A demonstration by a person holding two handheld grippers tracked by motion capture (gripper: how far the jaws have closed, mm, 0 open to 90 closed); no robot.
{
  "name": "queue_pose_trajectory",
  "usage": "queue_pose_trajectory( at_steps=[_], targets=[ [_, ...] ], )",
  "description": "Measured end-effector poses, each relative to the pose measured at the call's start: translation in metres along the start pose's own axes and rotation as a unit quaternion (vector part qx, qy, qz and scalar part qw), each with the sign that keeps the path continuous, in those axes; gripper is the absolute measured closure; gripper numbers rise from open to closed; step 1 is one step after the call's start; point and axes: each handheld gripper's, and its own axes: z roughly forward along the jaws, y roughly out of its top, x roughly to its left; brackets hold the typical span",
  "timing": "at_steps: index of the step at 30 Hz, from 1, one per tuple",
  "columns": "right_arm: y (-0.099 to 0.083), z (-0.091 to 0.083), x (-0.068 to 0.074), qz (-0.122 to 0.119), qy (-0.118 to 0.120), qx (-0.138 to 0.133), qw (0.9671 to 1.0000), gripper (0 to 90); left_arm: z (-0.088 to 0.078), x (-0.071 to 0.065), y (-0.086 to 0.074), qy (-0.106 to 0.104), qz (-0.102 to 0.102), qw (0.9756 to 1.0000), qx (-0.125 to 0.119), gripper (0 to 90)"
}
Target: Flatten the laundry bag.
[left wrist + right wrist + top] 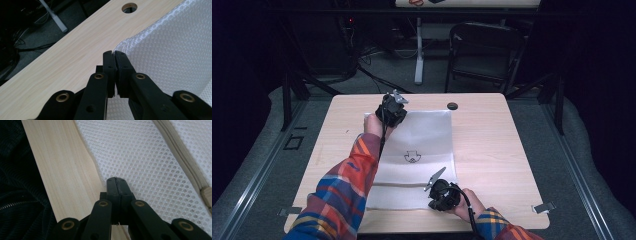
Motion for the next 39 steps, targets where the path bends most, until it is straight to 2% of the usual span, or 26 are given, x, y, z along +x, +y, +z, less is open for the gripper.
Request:
queue_pose_trajectory(
  at_steps=[8,10,12,13,14,16,18,20,21,22,24,27,29,33,39],
  targets=[
    [0.0,0.0,0.0,0.004,0.003,-0.002,1.0,90.0,0.006,0.005,0.008,0.008,-0.006,0.9999,-0.002,87.0],
    [0.0,0.001,0.0,0.011,0.008,-0.011,0.9999,89.3,0.007,0.006,0.009,0.006,-0.009,0.9999,-0.001,85.5],
    [0.001,-0.001,-0.001,0.007,0.002,-0.005,1.0,85.6,0.005,0.008,0.01,0.007,-0.015,0.9999,-0.003,73.1],
    [0.001,-0.003,-0.001,0.01,0.003,-0.011,0.9999,83.5,0.004,0.009,0.01,0.005,-0.018,0.9998,-0.006,69.1],
    [0.0,-0.002,-0.001,0.023,0.009,-0.031,0.9992,81.9,0.003,0.01,0.009,0.004,-0.024,0.9997,-0.008,63.8],
    [0.003,-0.012,-0.005,0.006,-0.01,-0.017,0.9998,76.7,0.0,0.011,0.008,-0.002,-0.033,0.9994,-0.01,52.4],
    [0.002,-0.016,-0.006,0.03,-0.006,-0.051,0.9982,70.7,-0.003,0.011,0.006,-0.011,-0.032,0.9993,-0.012,45.6],
    [0.003,-0.024,-0.011,0.03,-0.018,-0.05,0.9981,59.8,-0.006,0.01,0.003,-0.018,-0.038,0.999,-0.016,39.4],
    [0.001,-0.024,-0.011,0.051,-0.014,-0.071,0.996,57.4,-0.008,0.01,0.002,-0.021,-0.035,0.999,-0.017,36.9],
    [0.002,-0.029,-0.014,0.042,-0.026,-0.059,0.9971,51.7,-0.01,0.008,0.0,-0.024,-0.038,0.9988,-0.021,34.9],
    [0.0,-0.035,-0.018,0.05,-0.03,-0.064,0.9963,42.6,-0.014,0.006,-0.003,-0.032,-0.033,0.9987,-0.022,30.2],
    [-0.002,-0.043,-0.025,0.056,-0.032,-0.068,0.9955,31.5,-0.018,0.003,-0.009,-0.047,-0.036,0.998,-0.023,24.0],
    [-0.005,-0.048,-0.028,0.06,-0.045,-0.073,0.9945,23.9,-0.021,0.0,-0.014,-0.053,-0.04,0.9974,-0.028,20.1],
    [-0.011,-0.057,-0.038,0.074,-0.051,-0.084,0.9925,15.1,-0.026,-0.004,-0.026,-0.073,-0.042,0.9961,-0.025,15.9],
    [-0.023,-0.065,-0.052,0.096,-0.063,-0.083,0.9899,10.0,-0.03,-0.015,-0.05,-0.109,-0.055,0.9923,-0.02,10.0]
  ],
)
